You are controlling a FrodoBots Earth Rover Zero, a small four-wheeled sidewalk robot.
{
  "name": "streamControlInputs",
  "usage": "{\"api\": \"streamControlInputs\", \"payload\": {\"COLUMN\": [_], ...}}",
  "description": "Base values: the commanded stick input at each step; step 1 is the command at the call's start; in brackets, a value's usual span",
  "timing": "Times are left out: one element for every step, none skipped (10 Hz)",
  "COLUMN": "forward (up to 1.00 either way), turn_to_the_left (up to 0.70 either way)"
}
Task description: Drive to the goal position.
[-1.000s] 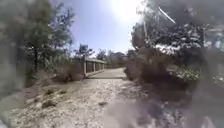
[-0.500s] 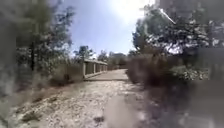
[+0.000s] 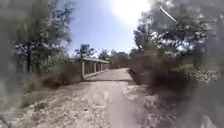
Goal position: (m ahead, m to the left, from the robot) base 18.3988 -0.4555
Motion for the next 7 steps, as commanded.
{"api": "streamControlInputs", "payload": {"forward": [0.70, 0.70, 0.70, 0.70, 0.70, 0.70, 0.70], "turn_to_the_left": [0.00, 0.00, 0.00, 0.00, 0.00, 0.00, 0.00]}}
